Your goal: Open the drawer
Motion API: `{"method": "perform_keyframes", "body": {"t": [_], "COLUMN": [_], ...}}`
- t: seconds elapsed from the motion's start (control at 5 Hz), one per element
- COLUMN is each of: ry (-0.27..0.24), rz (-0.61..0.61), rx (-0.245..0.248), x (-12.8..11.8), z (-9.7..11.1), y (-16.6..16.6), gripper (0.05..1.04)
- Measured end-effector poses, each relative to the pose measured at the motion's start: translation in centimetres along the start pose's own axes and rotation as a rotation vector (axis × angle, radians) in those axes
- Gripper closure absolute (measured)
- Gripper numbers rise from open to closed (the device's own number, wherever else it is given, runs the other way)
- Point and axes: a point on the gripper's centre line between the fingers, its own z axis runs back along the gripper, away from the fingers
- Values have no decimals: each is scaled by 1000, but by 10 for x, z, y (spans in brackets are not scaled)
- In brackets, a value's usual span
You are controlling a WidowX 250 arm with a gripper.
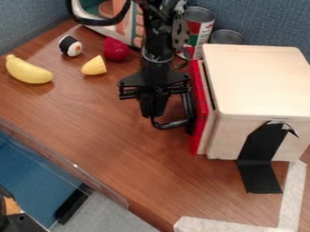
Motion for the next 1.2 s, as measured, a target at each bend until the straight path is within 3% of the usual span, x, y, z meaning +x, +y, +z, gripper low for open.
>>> {"method": "perform_keyframes", "body": {"t": [0.6,1.2], "ry": [-8,-8], "rz": [30,83], "rx": [63,90], "x": [16,20], "z": [-1,1], "y": [24,54], "gripper": [923,923]}}
